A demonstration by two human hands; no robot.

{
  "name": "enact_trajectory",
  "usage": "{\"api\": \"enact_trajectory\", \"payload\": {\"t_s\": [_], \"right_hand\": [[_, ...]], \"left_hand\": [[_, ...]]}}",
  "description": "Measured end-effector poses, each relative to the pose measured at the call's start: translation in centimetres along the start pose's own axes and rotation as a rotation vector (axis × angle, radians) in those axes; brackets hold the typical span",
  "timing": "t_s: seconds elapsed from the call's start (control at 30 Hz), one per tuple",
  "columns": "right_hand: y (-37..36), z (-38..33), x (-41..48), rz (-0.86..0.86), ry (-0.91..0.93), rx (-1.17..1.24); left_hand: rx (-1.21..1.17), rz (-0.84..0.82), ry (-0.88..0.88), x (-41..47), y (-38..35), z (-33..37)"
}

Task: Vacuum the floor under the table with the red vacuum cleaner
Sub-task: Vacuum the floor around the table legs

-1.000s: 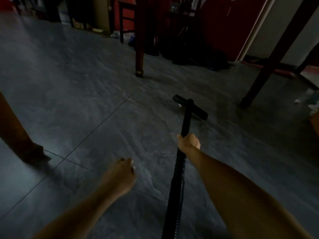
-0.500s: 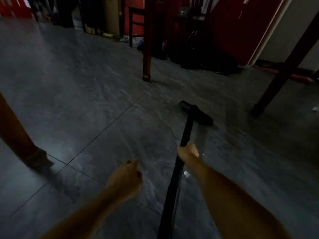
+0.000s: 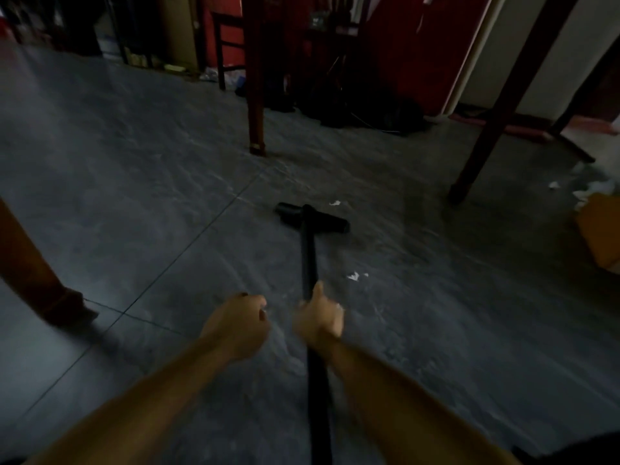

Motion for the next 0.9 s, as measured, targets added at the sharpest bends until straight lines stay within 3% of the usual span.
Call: {"api": "enact_trajectory", "payload": {"t_s": [0.13, 0.33, 0.6, 0.9], "right_hand": [[5.8, 0.6, 2.8, 0.169, -0.048, 0.064], [7.7, 1.1, 7.3, 0.172, -0.113, 0.195], [8.0, 1.4, 14.7, 0.163, -0.113, 0.166], [-0.4, 1.5, 10.4, 0.023, -0.145, 0.029]], "left_hand": [[0.016, -0.065, -0.040, -0.3, 0.0, 0.6], [0.025, -0.013, -0.019, 2.3, -0.1, 0.7], [0.030, -0.035, 0.004, 7.1, -3.2, 2.3], [-0.084, -0.050, 0.022, 6.0, -5.5, 1.6]]}}
Point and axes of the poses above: each hand's wrist, its own x-axis towards the middle knuckle, its own y-axis out of the back of the hand, z = x × y, the point moved 1 cm from there along x, towards the middle knuckle, and after that the axes turned 9 degrees about x, right-handed, at the moved point
